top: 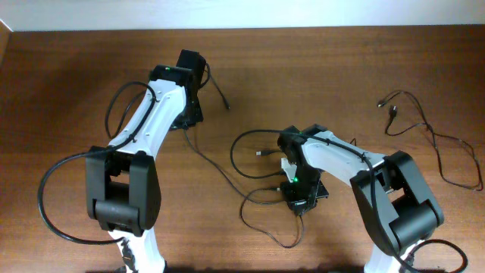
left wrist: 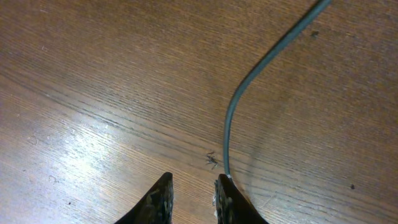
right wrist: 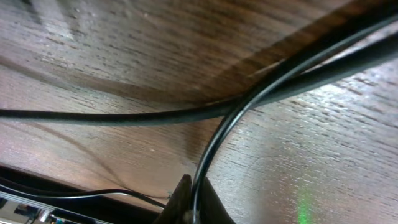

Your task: Untangle cables

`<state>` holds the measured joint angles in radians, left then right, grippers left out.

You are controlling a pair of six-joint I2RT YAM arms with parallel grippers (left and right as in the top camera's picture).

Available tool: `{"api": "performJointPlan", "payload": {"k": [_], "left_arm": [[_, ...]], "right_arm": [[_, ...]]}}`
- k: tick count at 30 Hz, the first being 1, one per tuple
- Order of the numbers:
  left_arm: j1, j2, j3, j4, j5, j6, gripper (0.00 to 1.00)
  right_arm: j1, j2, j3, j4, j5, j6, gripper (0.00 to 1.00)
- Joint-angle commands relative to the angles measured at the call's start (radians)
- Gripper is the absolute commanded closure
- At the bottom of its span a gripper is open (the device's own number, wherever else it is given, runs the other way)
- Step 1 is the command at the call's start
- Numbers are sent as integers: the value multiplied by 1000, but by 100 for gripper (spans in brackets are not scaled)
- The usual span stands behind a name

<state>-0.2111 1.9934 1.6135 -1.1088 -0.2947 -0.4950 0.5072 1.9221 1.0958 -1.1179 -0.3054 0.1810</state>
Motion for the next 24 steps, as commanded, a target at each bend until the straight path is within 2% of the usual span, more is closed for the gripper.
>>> {"api": "performJointPlan", "payload": {"k": [1,7,10,12,15,19,24], "left_arm": [[-2,-19,-5,2,4,-13,77],[-2,-19,-5,2,4,-13,77],[-2,-19,-5,1,4,-13,77],[-2,-19,-5,1,4,-13,78],[-2,-19,-5,1,4,-13,77],[-2,-19,-5,1,4,-13,77],[-2,-19,-5,1,3,-13,77]], "right_arm": [[-17,-74,125,-73,-18,-18,96],[-43,-336,621,-233,-20,-27,96],[-44,-428,883,-239,-5,-27,96],[-44,-465,1050,-229,75,-26,96],[-44,-491,1203,-200,229,-23,96],[-44,-521,1319,-56,537,-23,96],[-44,-556,1323,328,1032,-30,96]]}}
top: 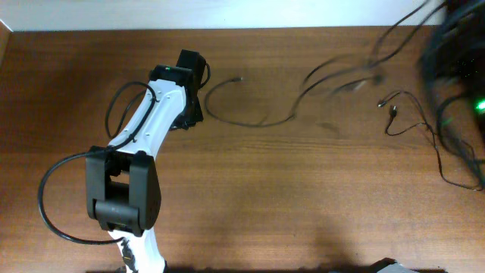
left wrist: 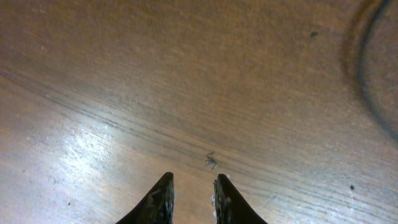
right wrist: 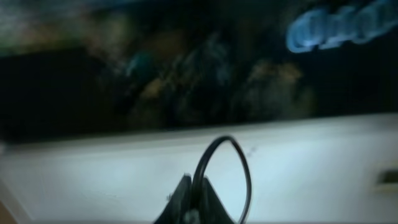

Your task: Untangle cables

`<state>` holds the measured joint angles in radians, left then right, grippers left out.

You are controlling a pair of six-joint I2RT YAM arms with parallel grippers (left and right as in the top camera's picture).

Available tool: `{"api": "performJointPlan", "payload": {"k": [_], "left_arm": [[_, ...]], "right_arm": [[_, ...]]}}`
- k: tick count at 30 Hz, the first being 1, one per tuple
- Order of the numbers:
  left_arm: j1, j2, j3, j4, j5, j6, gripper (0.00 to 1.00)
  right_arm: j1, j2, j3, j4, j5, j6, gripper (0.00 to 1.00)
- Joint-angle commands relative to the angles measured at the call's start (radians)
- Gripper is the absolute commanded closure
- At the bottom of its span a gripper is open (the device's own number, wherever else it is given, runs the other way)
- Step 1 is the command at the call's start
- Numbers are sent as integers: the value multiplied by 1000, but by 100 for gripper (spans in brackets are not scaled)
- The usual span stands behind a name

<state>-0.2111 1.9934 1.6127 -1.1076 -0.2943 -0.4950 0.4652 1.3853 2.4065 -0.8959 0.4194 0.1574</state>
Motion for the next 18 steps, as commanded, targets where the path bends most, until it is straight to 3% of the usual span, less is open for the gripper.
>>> {"api": "performJointPlan", "payload": {"k": [1,3,5,9,13,18], "left_arm": [[-2,-19,-4,0,3,-13,77],[-2,-19,-4,0,3,-13,77],[-2,-19,-4,0,3,-13,78],[-2,-19,-8,-1,-26,-14,91],[-2,-17,-10,-1,-23,-35,92],[-2,-16,-10,-1,-23,-35,87]], "right_arm": [[-2,-19,12,199,353,-47,96],[-2,-17,12,385,364,-166,96],[-2,-3,12,592,367,-373,96],[-2,26,11,689,568,-541,96],[-2,81,11,410,637,-527,96],[-75,149,11,-89,678,-145,96]]}}
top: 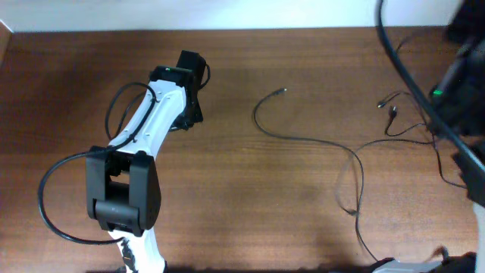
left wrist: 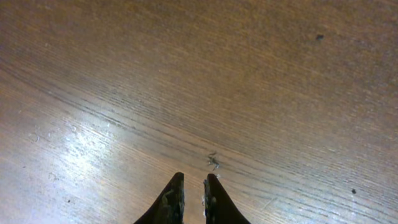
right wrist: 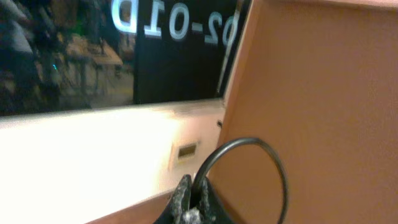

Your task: Untangle cables

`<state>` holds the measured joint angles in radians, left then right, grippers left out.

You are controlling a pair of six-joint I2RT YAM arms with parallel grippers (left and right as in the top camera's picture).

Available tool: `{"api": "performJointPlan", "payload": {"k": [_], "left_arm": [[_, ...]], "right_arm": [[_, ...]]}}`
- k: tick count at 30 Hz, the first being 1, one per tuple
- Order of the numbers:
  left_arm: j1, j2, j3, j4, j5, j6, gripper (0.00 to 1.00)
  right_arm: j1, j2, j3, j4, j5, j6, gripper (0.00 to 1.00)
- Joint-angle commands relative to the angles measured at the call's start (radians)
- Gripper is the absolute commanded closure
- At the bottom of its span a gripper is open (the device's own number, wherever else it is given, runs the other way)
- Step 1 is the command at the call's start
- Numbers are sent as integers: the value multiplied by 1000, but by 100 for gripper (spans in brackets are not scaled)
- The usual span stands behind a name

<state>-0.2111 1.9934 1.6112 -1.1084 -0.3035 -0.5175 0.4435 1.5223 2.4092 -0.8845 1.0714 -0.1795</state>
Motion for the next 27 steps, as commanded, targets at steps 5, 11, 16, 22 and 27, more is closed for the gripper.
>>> {"api": "performJointPlan", "payload": {"k": [5,11,16,22,27], "left_arm": [[-2,-16,-8,0,-14,-13,86],[-2,-16,-8,1,-14,-13,87],[-2,-16,-8,6,-2,-13,87],[-2,-16,-8,8,5,-13,87],[-2,-16,-8,9,5,-13,87]], "right_arm": [[-349,95,8,-298,-440,348,96],[-843,106,8,-224,-1334,669,96],[-1165,177,-4,-317,-1685,702,96],[-1183,412,-76,-608,-1685,489,96],[-1156,626,-117,-785,-1601,340,96]]}}
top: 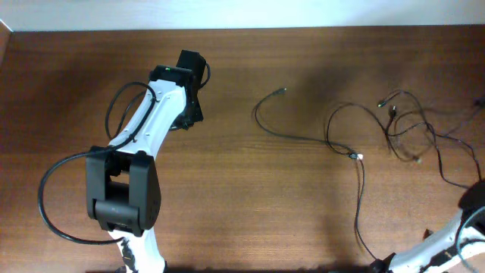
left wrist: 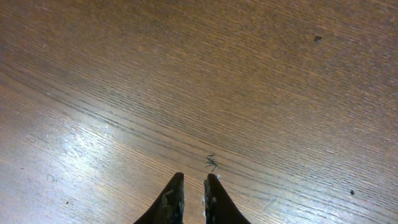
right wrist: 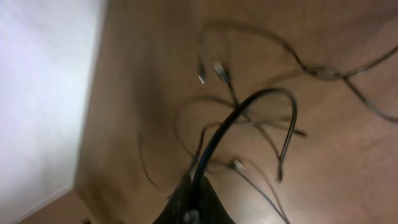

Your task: Untangle cables

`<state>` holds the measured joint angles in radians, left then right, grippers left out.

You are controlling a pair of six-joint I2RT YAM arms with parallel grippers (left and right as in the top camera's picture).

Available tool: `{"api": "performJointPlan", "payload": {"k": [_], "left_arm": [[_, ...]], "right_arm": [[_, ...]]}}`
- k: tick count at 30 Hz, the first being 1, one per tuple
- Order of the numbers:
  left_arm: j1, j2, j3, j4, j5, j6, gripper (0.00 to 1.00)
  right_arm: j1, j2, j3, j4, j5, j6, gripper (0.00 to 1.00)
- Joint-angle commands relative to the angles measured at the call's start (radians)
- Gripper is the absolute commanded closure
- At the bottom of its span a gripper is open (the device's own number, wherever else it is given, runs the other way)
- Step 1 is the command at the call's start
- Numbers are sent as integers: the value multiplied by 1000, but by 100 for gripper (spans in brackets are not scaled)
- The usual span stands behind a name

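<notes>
A thin dark cable [top: 303, 139] runs from a plug near the table's middle, past a white connector [top: 358, 157], down to the front edge. It meets a second bunch of cables [top: 424, 129] at the right. The right wrist view looks down on these from high up. There my right gripper [right wrist: 191, 200] is shut on a thick black cable [right wrist: 249, 109] that arcs up out of the jaws. My left gripper [left wrist: 193, 186] hovers low over bare wood at the back left, its fingers nearly touching with nothing between them.
The wooden table [top: 227, 197] spreads wide between the left arm [top: 151, 114] and the cables. Only a part of the right arm [top: 464, 227] shows at the front right corner. A pale wall [right wrist: 43, 74] borders the table's far edge.
The right wrist camera faced a wall and dark window; now it looks down on the cables. The cable's right part has bunched into a loop by the second bunch. The left gripper is unchanged.
First my right gripper was low at the table's middle, shut on a cable, and a cable ran beside my slightly open left fingers. Then the right arm was at the far right and the cable gone from the left. Later the left fingers had closed.
</notes>
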<state>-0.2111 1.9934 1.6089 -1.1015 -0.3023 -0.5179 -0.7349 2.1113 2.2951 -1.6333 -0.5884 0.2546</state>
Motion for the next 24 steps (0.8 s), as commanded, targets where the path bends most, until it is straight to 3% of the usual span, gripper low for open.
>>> {"api": "performJointPlan", "payload": {"k": [1,3,4,7,8,13,16,18,22,24], "left_arm": [[-2,-16,-6,2,4,-13,87],[-2,-16,-6,3,4,-13,87],[-2,-16,-6,5,4,-13,87],[-2,-16,-6,5,4,-13,86],[-2,-16,-6,5,4,-13,85],[-2,-16,-6,5,4,-12,78],[-2,-16,-6,5,4,-12,75],[-2,-16,-6,5,4,-12,75],[-2,-16,-6,5,4,-13,74],[-2,-16,-6,5,4,-13,73]], "right_arm": [[29,47,-4,-42,109,-94,96],[46,64,-8,-43,214,-93,96],[63,69,-8,-43,219,-91,85],[103,69,-8,-39,232,-90,32],[124,70,-8,-36,262,-90,1],[203,70,-8,-35,402,-89,1],[244,70,-8,-66,845,158,1],[259,70,-8,-66,1051,239,1],[257,76,-9,-46,1152,249,1],[257,90,-9,10,974,127,1]]}}
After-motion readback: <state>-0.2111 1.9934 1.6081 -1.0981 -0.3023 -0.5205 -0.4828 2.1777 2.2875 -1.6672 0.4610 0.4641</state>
